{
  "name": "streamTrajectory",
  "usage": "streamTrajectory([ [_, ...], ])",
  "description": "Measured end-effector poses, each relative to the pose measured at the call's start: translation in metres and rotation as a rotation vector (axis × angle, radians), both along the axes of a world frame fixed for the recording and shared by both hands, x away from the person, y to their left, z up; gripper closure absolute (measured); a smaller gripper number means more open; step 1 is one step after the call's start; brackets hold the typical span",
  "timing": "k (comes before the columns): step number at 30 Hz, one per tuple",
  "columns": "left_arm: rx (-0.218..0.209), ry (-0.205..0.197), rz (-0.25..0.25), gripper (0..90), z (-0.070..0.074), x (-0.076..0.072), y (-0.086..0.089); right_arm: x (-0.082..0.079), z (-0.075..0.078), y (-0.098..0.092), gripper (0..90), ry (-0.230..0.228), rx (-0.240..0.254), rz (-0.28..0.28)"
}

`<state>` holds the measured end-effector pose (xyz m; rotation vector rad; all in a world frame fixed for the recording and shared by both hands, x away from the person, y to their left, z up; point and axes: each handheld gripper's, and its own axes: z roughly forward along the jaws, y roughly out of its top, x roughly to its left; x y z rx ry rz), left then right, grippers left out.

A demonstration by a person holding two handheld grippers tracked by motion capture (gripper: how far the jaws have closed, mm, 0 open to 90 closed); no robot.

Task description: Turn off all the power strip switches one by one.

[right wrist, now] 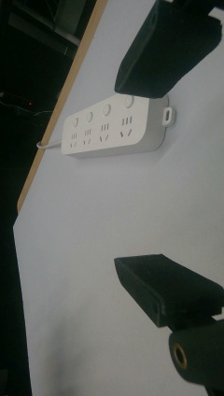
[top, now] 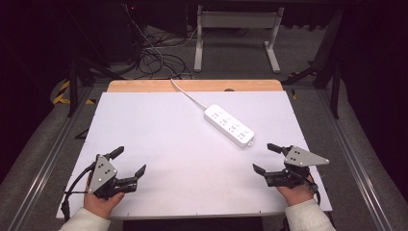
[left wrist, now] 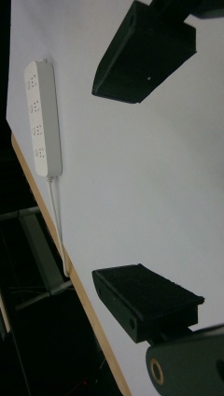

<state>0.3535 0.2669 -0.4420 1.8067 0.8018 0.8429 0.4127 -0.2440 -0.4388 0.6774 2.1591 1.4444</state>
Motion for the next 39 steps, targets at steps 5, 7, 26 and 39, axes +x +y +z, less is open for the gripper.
streamTrajectory([
  [5, 0.001, -0.001, 0.003, 12.4, 0.000, 0.000, 0.000, 0.000, 0.001, 0.000, 16.3, 0.001, -0.001, 0.002],
  [7, 0.002, -0.002, 0.004, 12.3, 0.000, 0.000, 0.000, 0.000, 0.001, 0.001, 22.9, 0.001, -0.008, 0.008],
  [26, 0.007, -0.005, 0.011, 12.3, 0.000, 0.000, 0.000, 0.007, 0.010, 0.007, 73.7, 0.012, -0.050, -0.040],
  [39, 0.016, -0.008, 0.014, 12.3, 0.000, 0.000, 0.001, 0.036, 0.023, 0.020, 90.0, 0.085, -0.073, -0.043],
])
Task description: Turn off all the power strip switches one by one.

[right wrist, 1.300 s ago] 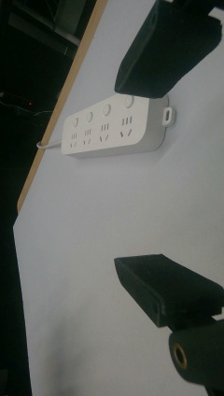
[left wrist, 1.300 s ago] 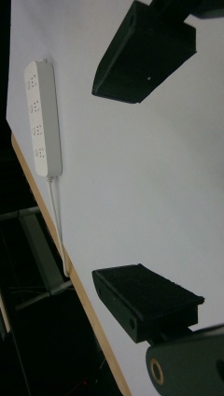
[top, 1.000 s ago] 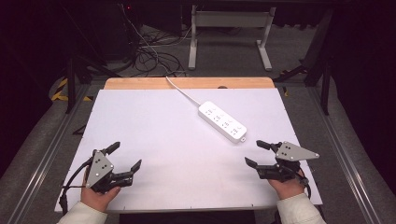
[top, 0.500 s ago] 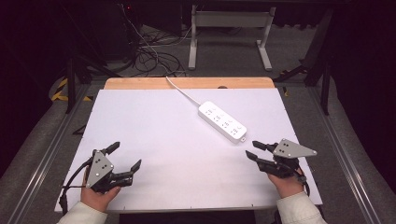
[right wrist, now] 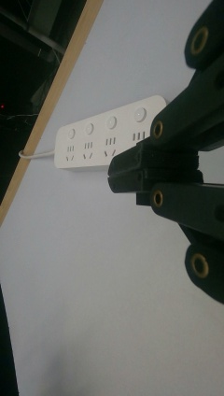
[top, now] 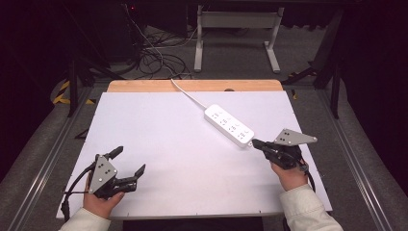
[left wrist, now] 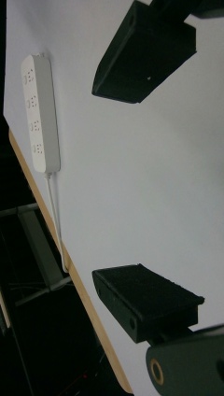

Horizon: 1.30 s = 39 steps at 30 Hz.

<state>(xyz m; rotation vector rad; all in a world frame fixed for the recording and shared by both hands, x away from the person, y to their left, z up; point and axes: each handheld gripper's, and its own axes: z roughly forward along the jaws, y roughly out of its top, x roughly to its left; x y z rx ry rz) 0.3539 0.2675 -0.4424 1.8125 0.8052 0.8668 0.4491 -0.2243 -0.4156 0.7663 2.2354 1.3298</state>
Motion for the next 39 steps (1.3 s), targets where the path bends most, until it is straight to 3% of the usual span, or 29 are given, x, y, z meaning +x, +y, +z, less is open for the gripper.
streamTrajectory([
  [4, 0.000, -0.002, 0.000, 12.3, 0.000, 0.000, 0.000, 0.007, 0.002, 0.003, 90.0, 0.012, 0.002, -0.003],
  [8, -0.004, 0.004, 0.000, 12.3, 0.000, 0.000, -0.001, 0.021, 0.004, 0.007, 90.0, 0.051, -0.004, -0.023],
  [14, -0.004, 0.006, -0.001, 12.3, -0.001, 0.001, -0.001, 0.033, 0.007, 0.011, 90.0, 0.046, -0.011, -0.024],
  [21, -0.004, 0.004, -0.001, 12.3, -0.001, 0.000, -0.001, 0.055, 0.002, 0.019, 90.0, 0.074, -0.024, -0.026],
  [31, -0.001, 0.002, -0.006, 12.3, 0.000, 0.000, -0.001, 0.072, -0.005, 0.021, 90.0, 0.095, -0.030, -0.038],
  [39, 0.001, 0.005, -0.007, 12.3, -0.001, 0.000, -0.001, 0.087, -0.018, 0.023, 90.0, 0.149, -0.103, -0.086],
])
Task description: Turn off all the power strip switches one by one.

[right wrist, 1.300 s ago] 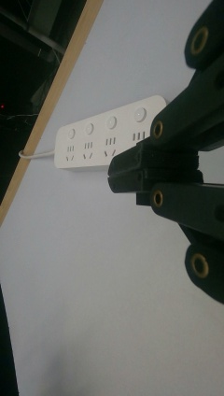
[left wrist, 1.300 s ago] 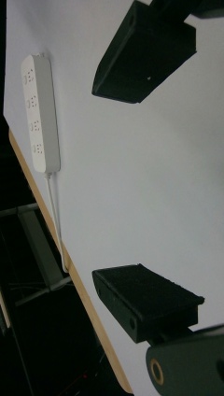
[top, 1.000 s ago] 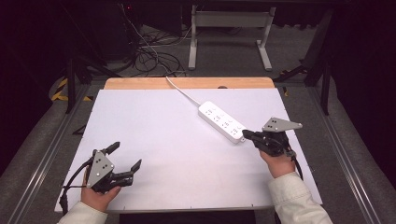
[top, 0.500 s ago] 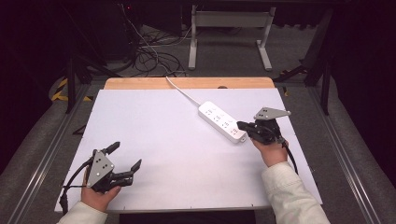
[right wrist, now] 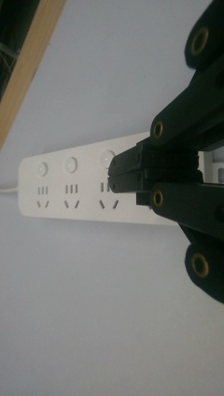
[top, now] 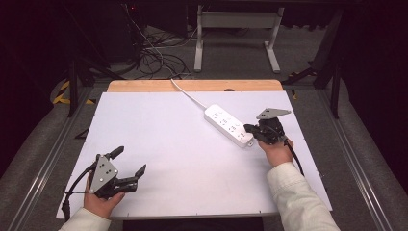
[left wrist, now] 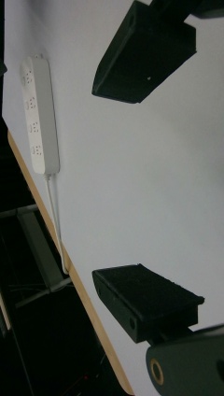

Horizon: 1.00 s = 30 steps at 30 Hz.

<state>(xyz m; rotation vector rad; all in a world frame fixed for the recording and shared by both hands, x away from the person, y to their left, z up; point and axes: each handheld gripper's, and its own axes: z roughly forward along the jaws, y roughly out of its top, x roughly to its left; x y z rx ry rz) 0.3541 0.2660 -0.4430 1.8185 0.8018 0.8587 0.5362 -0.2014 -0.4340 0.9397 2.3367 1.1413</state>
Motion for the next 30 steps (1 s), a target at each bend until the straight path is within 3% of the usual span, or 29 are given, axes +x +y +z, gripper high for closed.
streamTrajectory([
  [9, 0.002, -0.002, 0.000, 12.3, 0.000, 0.000, 0.000, 0.014, -0.011, 0.000, 90.0, 0.048, -0.051, -0.050],
  [16, 0.001, -0.001, 0.001, 12.3, 0.000, 0.000, 0.000, 0.019, -0.017, 0.002, 90.0, 0.055, -0.076, -0.068],
  [30, 0.009, -0.004, 0.002, 12.3, 0.000, 0.001, 0.000, 0.022, -0.021, 0.003, 90.0, 0.057, -0.080, -0.075],
])
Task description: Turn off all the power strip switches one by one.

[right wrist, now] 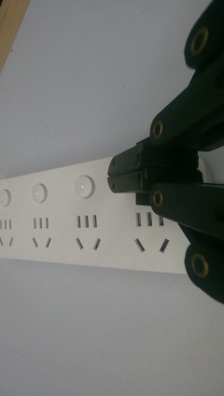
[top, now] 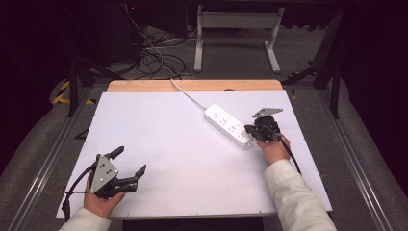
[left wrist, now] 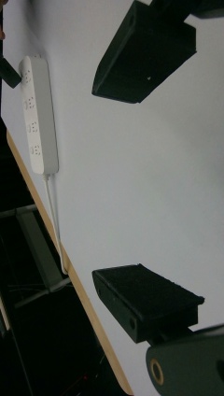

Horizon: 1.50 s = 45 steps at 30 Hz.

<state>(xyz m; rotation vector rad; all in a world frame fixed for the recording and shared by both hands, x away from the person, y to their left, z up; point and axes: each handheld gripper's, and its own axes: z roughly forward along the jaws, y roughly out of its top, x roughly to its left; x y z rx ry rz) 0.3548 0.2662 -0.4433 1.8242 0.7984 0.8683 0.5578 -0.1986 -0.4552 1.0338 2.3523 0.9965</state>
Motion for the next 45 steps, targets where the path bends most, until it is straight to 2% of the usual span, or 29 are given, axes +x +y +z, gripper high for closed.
streamTrajectory([
  [3, -0.010, 0.010, -0.003, 12.3, -0.001, 0.000, -0.001, 0.000, -0.001, 0.000, 90.0, 0.009, 0.004, -0.007],
  [20, 0.000, 0.001, -0.006, 12.3, 0.000, 0.000, -0.001, 0.000, -0.002, 0.001, 90.0, 0.012, 0.000, -0.015],
  [28, 0.000, -0.001, -0.008, 12.3, 0.000, -0.001, -0.001, -0.004, -0.003, 0.006, 90.0, -0.020, -0.042, -0.033],
  [38, -0.005, 0.000, -0.011, 12.3, 0.000, -0.002, -0.001, -0.003, -0.004, 0.004, 90.0, -0.008, -0.020, -0.038],
  [39, -0.005, 0.000, -0.010, 12.2, 0.000, -0.002, -0.001, -0.003, -0.003, 0.005, 90.0, -0.006, -0.027, -0.037],
  [40, -0.005, 0.000, -0.010, 12.2, 0.000, -0.002, -0.001, -0.005, -0.001, 0.006, 90.0, -0.034, -0.024, -0.032],
  [41, -0.008, 0.002, -0.009, 12.2, 0.000, -0.002, -0.001, -0.005, 0.000, 0.007, 90.0, -0.025, -0.042, -0.025],
  [45, -0.001, 0.002, -0.005, 12.2, 0.000, 0.000, 0.000, -0.009, 0.010, 0.006, 90.0, -0.078, 0.028, -0.008],
])
